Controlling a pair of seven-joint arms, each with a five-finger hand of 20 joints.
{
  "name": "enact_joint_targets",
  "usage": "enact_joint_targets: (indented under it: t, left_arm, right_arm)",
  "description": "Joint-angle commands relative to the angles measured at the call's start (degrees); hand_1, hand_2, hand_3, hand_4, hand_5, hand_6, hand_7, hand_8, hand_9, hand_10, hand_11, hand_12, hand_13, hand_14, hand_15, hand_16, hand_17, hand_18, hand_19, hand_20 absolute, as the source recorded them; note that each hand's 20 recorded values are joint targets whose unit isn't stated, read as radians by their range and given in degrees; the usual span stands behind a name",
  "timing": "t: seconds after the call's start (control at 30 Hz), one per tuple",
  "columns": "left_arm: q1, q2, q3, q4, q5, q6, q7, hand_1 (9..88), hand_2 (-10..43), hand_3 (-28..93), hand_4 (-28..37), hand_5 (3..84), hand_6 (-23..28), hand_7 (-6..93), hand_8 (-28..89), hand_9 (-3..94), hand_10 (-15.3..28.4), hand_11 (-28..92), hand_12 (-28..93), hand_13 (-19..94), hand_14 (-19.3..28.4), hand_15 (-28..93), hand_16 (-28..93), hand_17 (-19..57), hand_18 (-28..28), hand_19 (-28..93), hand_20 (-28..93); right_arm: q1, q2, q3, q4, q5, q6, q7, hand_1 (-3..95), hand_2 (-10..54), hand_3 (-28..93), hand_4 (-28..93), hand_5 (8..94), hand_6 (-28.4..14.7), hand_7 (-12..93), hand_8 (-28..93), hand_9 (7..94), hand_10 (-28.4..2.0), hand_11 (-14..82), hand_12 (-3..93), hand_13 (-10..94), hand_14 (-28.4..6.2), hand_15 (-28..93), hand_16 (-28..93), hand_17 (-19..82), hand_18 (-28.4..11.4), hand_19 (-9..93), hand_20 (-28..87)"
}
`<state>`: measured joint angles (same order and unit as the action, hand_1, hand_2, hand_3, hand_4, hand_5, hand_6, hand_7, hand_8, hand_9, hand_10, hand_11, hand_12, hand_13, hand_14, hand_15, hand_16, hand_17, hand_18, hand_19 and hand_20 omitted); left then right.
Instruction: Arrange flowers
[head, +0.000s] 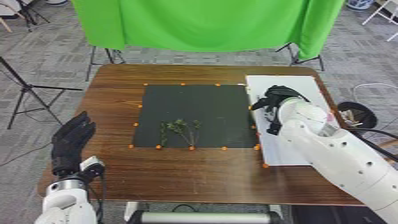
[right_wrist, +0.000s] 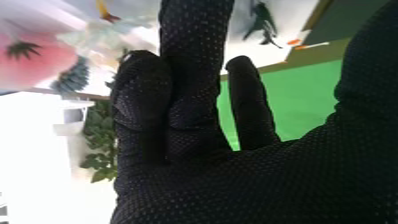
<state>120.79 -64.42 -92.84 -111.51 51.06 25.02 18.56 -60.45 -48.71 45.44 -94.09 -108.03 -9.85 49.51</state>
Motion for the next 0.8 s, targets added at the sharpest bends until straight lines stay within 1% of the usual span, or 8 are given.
enact_joint_targets:
  t: [0.03, 0.17, 0.3, 0.43, 0.47, 0.5, 0.53, 0.8]
  left_arm:
    - [-0.1, -0.82, -0.07, 0.42, 0.3, -1.5, -0.67, 38.9, -1.3, 70, -17.5, 46.0, 3.5, 17.2, -9, 37.6, 12.7, 22, 9, 36, 14.0, 19, -3, 20.7, 11.6, 10, 26]
    - [-0.06, -1.17, -0.29, 0.54, 0.31, -1.85, -0.8, 38.8, -1.4, 70, -17.4, 46.1, 3.5, 17.1, -9, 37.7, 12.7, 22, 9, 36, 14.0, 19, -3, 20.7, 11.7, 10, 26]
    - [-0.08, -1.38, -0.64, 0.7, 0.38, -2.39, -0.99, 38.8, -1.3, 70, -17.5, 46.1, 3.4, 17.2, -9, 37.7, 12.7, 22, 9, 36, 14.0, 19, -3, 20.7, 11.7, 11, 26]
    - [-0.12, -1.51, -0.66, 0.66, 0.44, -2.49, -0.88, 38.8, -1.3, 70, -17.5, 46.1, 3.4, 17.2, -9, 37.6, 12.6, 22, 9, 36, 14.0, 19, -3, 20.7, 11.7, 11, 26]
    - [-0.41, -1.43, -0.38, 0.76, 0.48, -2.51, -0.9, 38.9, -1.3, 70, -17.5, 46.1, 3.4, 17.1, -9, 37.7, 12.6, 22, 9, 36, 14.0, 19, -3, 20.7, 11.7, 11, 26]
    - [-0.37, -1.12, 0.73, 0.3, 0.59, -1.4, -0.55, 38.9, -1.3, 70, -17.5, 46.1, 3.4, 17.1, -9, 37.6, 12.6, 22, 9, 36, 14.0, 19, -3, 20.7, 11.7, 11, 26]
    - [-0.42, -1.14, 0.73, 0.38, 0.7, -1.56, -0.47, 38.9, -1.3, 70, -17.5, 46.1, 3.4, 17.1, -9, 37.6, 12.6, 22, 9, 36, 14.0, 19, -3, 20.7, 11.7, 11, 26]
    - [-0.38, -1.36, 0.87, 0.4, 0.79, -1.54, -0.4, 39.0, -1.1, 69, -17.4, 46.1, 3.3, 17.3, -9, 37.7, 12.7, 21, 9, 36, 14.0, 19, -3, 20.7, 11.7, 11, 26]
  right_arm:
    - [-0.49, -0.17, 1.21, 2.23, 2.28, 0.61, 0.7, 23.5, -9.5, 61, -12, 37.4, -1.5, 6, -5, 37.1, -22.2, 2.9, 11.0, 86, -8.4, 44, 23, 64, -9.4, 86, 17]
    - [-1.6, -0.44, 1.73, 2.16, 4.1, 2.01, 0.18, 23.4, -9.5, 61, -12, 37.2, -1.3, 7, -5, 37.8, -21.9, 3.2, 11.1, 86, -8.4, 44, 23, 64, -9.6, 86, 17]
    - [-2.49, -0.58, 1.38, 2.21, 4.6, 5.37, -1.49, 23.4, -9.5, 62, -12, 38.1, -1.7, 7, -5, 41.5, -20.1, 4.2, 11.3, 87, -8.2, 45, 23, 63, -10.4, 87, 18]
    - [-3.1, -0.51, 0.26, 2.27, 4.04, 9.19, -3.16, 26.2, -9.5, 64, -12, 42.0, -2.2, 10, -5, 51.0, -18.2, 6.4, 11.6, 89, -7.3, 46, 23, 64, -11.2, 88, 20]
    - [-3.32, -0.4, -0.01, 2.14, 4.29, 10.3, -3.16, 27.8, -9.5, 65, -12, 43.3, -2.3, 10, -6, 53.5, -18.0, 7.1, 11.9, 89, -7.0, 46, 23, 64, -11.2, 89, 20]
    - [-3.65, -0.33, -0.12, 1.96, 4.23, 11.3, -3.37, 29.3, -9.5, 65, -12, 44.7, -2.3, 11, -6, 56.5, -17.8, 8.5, 12.5, 90, -6.7, 47, 24, 65, -11.3, 90, 21]
    - [-3.91, -0.36, -0.11, 1.83, 4.08, 11.75, -3.67, 30.7, -9.5, 66, -13, 45.7, -2.1, 12, -6, 58.5, -17.6, 9.6, 13.0, 90, -6.4, 48, 24, 64, -11.7, 91, 22]
    - [-5.31, -0.47, -1.41, 0.55, 1.9, 9.6, -3.52, 34.4, -9.5, 67, -14, 52.1, -1.3, 17, -7, 68.7, -16.9, 18.4, 18.0, 90, -5.1, 55, 26, 64, -13.0, 93, 37]
